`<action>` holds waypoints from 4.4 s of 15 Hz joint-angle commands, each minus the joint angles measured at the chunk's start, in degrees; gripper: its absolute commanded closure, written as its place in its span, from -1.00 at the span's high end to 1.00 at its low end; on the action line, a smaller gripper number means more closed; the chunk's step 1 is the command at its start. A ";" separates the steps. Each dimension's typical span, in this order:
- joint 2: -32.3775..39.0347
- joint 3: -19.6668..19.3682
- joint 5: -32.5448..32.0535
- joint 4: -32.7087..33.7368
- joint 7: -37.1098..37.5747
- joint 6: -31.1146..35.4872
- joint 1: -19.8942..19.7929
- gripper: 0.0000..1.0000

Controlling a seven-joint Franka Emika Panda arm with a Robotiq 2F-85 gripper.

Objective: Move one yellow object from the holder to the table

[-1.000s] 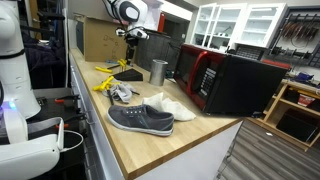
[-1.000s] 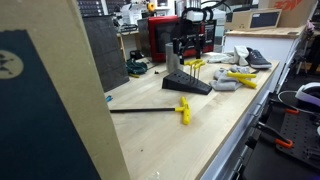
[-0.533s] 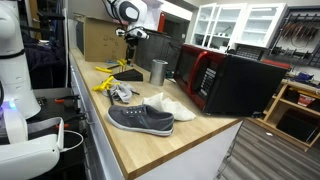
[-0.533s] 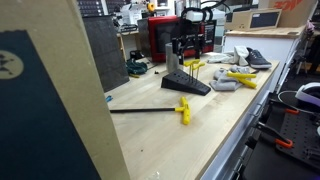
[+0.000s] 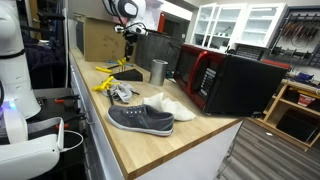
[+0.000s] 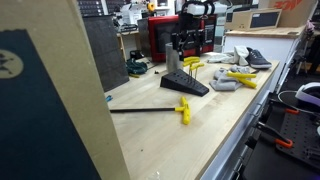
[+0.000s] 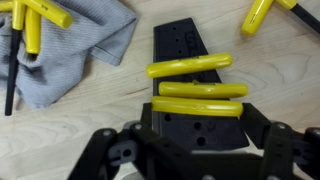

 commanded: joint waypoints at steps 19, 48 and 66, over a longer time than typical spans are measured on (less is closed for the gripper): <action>-22.46 1.12 -27.69 -11.64 3.86 -4.36 -9.69 0.24; -28.84 0.12 -29.39 -20.79 8.58 2.65 -4.81 1.00; -8.97 1.12 -0.63 -0.58 -10.60 3.28 -1.71 1.00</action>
